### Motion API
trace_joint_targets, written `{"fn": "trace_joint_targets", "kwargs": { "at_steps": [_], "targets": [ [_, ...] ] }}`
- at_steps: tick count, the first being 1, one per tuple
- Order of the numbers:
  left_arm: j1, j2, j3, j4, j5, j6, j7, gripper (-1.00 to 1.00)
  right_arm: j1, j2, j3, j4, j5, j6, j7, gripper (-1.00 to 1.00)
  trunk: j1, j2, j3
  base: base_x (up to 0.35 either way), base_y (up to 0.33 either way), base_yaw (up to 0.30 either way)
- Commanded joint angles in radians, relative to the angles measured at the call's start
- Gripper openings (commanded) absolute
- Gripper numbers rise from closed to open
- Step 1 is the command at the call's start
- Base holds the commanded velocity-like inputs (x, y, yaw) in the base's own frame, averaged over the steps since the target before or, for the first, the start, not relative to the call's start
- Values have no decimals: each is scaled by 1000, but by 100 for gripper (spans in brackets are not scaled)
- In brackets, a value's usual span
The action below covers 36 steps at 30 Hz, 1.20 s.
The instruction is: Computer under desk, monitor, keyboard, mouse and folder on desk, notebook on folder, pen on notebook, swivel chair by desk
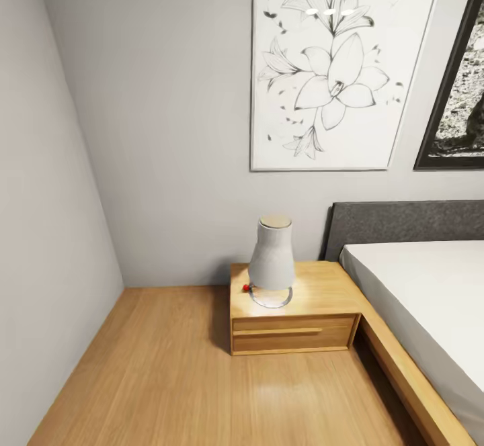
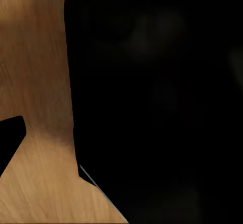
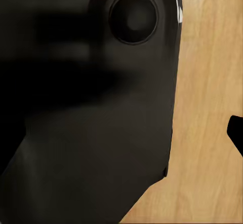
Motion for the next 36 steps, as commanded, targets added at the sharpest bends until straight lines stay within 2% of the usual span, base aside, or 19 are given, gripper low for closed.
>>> {"fn": "trace_joint_targets", "kwargs": {
  "at_steps": [1,6,9,16,28,33,36],
  "targets": [
    [0,0,0,0,0,0,0,100,0,0,0,0,0,0,0,100,0,0,0,0,0,0],
    [-2,-28,-1,-20,-4,1,0,100,-22,27,2,-2,9,-6,1,100,-19,35,15,0,0,0],
    [-2,-34,-1,-21,-4,-1,4,100,-29,35,2,-6,9,-10,1,100,-31,56,25,0,0,0],
    [-2,-34,-1,-21,-4,-2,5,100,-32,37,2,-7,9,-20,2,100,-57,105,47,0,0,0],
    [-2,-30,1,-30,-2,-6,5,100,-32,37,-4,-26,2,-86,2,100,-103,189,84,0,0,0],
    [-2,-30,0,-98,-4,-6,5,100,-32,40,-7,-101,-3,-86,16,100,-123,224,100,0,0,0],
    [-2,-29,1,-155,-1,-19,7,100,-32,42,-16,-152,-30,-86,43,100,-134,245,109,0,0,0]
  ]
}}
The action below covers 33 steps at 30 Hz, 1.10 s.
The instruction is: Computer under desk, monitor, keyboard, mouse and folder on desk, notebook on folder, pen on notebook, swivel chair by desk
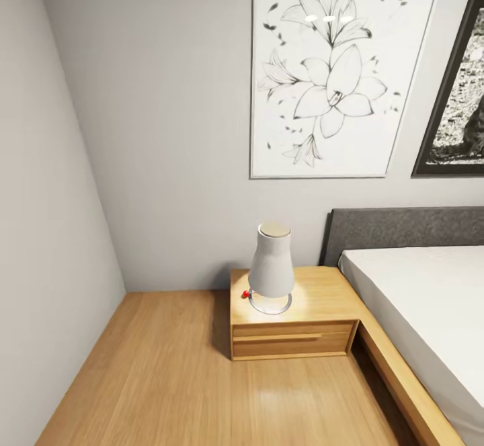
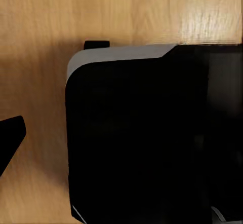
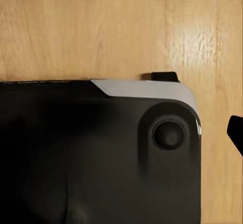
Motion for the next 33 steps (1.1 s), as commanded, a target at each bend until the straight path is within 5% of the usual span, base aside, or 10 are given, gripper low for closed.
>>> {"fn": "trace_joint_targets", "kwargs": {
  "at_steps": [1,5,7,13,14,17,21,27,33],
  "targets": [
    [0,0,0,-13,0,-11,1,100,0,0,-4,-12,-13,-4,8,100,-4,7,2,0,0,0],
    [0,1,9,-72,6,-100,3,100,0,1,-15,-94,-86,-4,20,100,-19,35,15,0,0,0],
    [0,-1,33,-110,32,-206,4,100,0,0,-16,-187,-145,-8,24,100,-27,49,21,0,0,0],
    [0,2,48,-150,54,-281,3,100,0,-7,-22,-339,-175,-69,21,100,-38,70,30,0,0,0],
    [0,28,52,-149,56,-290,1,100,-2,-15,-24,-301,-178,-205,-31,100,-42,77,34,0,0,0],
    [0,44,60,-148,59,-293,2,100,-2,-13,-23,-246,-178,-301,-99,100,-54,98,43,0,0,0],
    [0,52,117,-148,81,-297,2,100,-2,-5,-14,-189,-178,-470,-142,100,-69,126,55,0,0,0],
    [0,49,197,-138,110,-350,-9,100,-2,12,-9,-124,-171,-576,-149,100,-88,161,71,0,0,0],
    [0,50,200,-54,107,-481,-10,100,-2,13,-8,-116,-165,-588,-149,100,-88,161,71,0,0,-15]
  ]
}}
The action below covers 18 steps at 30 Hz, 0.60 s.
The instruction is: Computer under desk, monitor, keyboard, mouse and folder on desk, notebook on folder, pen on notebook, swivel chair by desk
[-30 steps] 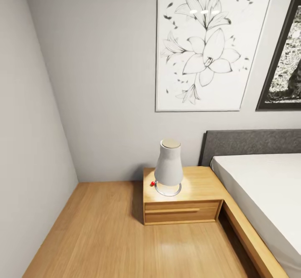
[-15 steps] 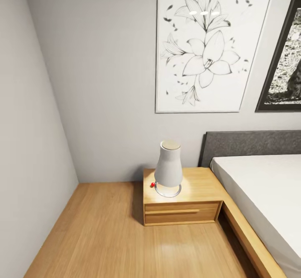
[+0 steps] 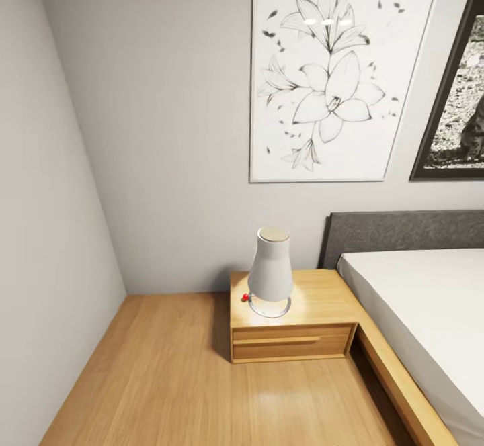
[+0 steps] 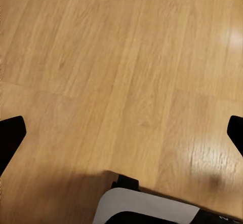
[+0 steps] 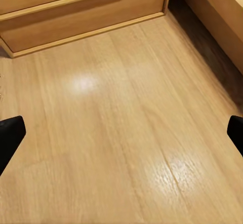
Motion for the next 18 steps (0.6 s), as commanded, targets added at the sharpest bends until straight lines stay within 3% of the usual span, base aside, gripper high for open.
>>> {"fn": "trace_joint_targets", "kwargs": {
  "at_steps": [1,4,11,15,18],
  "targets": [
    [0,1,-5,5,10,-9,0,100,-1,1,-2,1,1,-3,-1,100,0,-1,-1,0,0,-105],
    [0,1,-5,16,9,-24,0,100,-1,1,-1,1,16,-3,-1,100,0,-1,-1,0,0,-181],
    [0,-1,-9,27,7,-29,0,100,-1,2,-1,3,99,-2,-1,100,0,-1,-1,0,0,-246],
    [0,-2,-35,33,6,-29,1,100,-1,3,-2,5,164,2,-2,100,0,-1,-1,0,0,-265],
    [0,-2,-46,35,6,-30,2,100,-1,3,-2,6,185,4,-3,100,0,-1,-1,-38,0,-273]
  ]
}}
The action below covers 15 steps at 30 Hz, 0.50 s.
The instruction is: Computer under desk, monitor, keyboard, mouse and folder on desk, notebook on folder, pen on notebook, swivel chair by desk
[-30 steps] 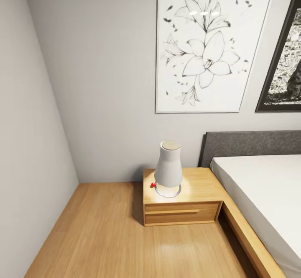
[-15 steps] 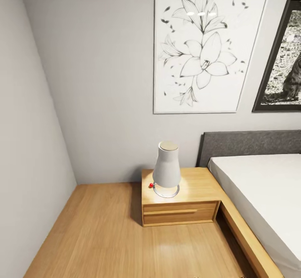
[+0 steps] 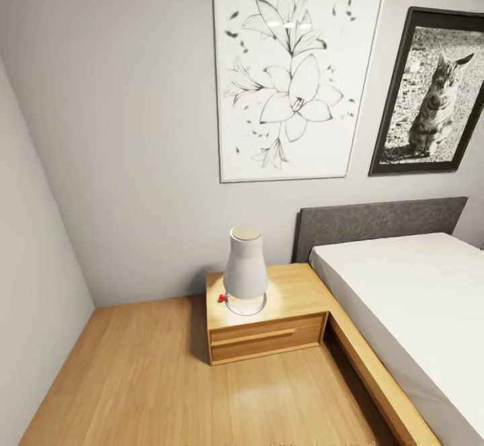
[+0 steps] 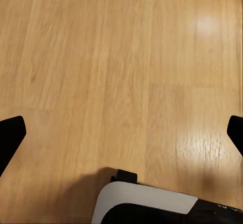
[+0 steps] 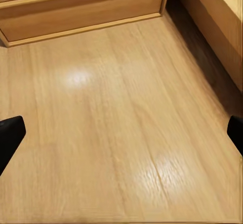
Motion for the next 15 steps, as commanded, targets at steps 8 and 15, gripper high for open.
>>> {"fn": "trace_joint_targets", "kwargs": {
  "at_steps": [8,15],
  "targets": [
    [0,-2,-11,1,9,-6,2,100,-1,0,-2,2,10,0,-1,100,0,-1,-1,-275,0,-293],
    [0,-2,-11,2,9,-10,4,100,-1,0,-2,2,10,1,-1,100,0,-1,-1,-279,0,-299]
  ]
}}
